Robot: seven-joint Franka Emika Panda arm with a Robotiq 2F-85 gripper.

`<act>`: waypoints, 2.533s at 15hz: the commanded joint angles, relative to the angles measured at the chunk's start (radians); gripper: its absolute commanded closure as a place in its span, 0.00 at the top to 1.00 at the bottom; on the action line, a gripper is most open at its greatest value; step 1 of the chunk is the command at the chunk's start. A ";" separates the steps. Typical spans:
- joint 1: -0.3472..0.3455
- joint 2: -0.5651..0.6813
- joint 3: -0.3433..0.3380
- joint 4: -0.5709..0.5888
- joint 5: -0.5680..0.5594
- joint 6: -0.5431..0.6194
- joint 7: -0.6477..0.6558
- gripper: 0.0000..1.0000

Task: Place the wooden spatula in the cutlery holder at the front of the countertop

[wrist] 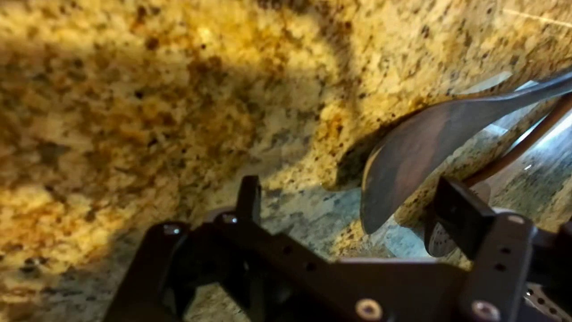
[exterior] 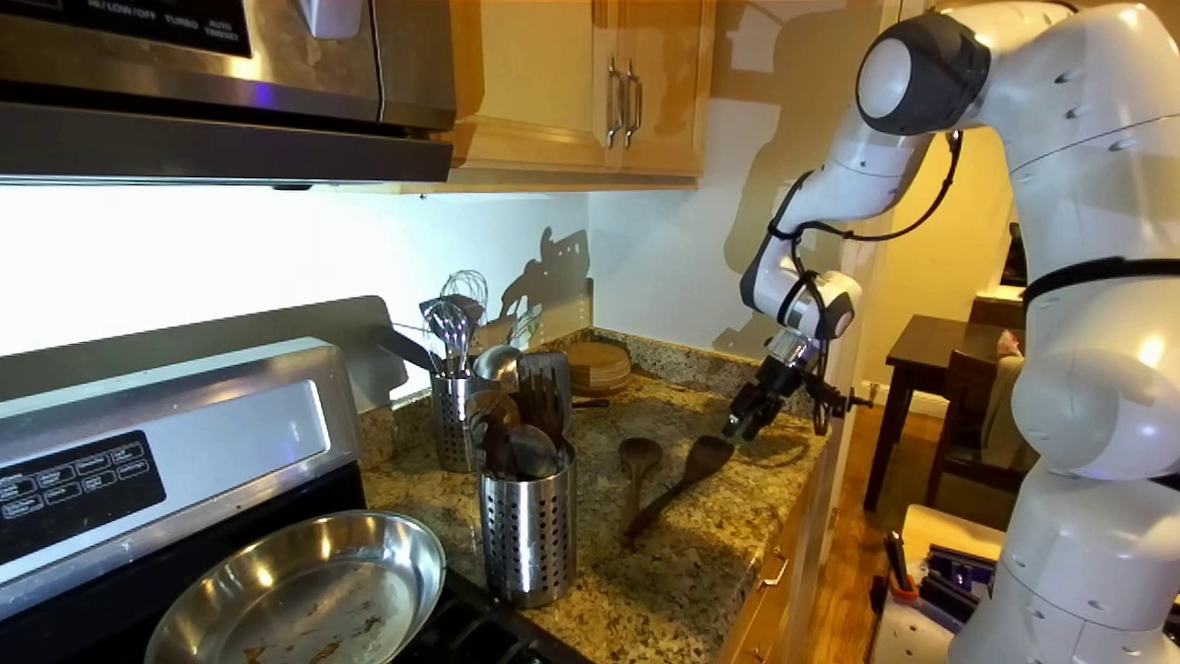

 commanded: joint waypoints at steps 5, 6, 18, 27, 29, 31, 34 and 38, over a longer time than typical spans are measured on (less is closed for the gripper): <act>-0.019 0.020 0.032 0.079 -0.041 -0.069 -0.042 1.00; -0.018 0.031 0.034 0.092 -0.047 -0.089 -0.034 1.00; -0.040 0.185 0.039 0.286 -0.207 -0.309 0.102 0.67; -0.052 0.202 0.053 0.346 -0.303 -0.447 0.215 0.09; -0.057 0.212 0.054 0.350 -0.308 -0.457 0.222 0.06; -0.065 0.220 0.053 0.352 -0.306 -0.476 0.228 0.06; -0.076 0.225 0.053 0.351 -0.301 -0.493 0.227 0.36; -0.080 0.236 0.055 0.354 -0.302 -0.500 0.230 0.60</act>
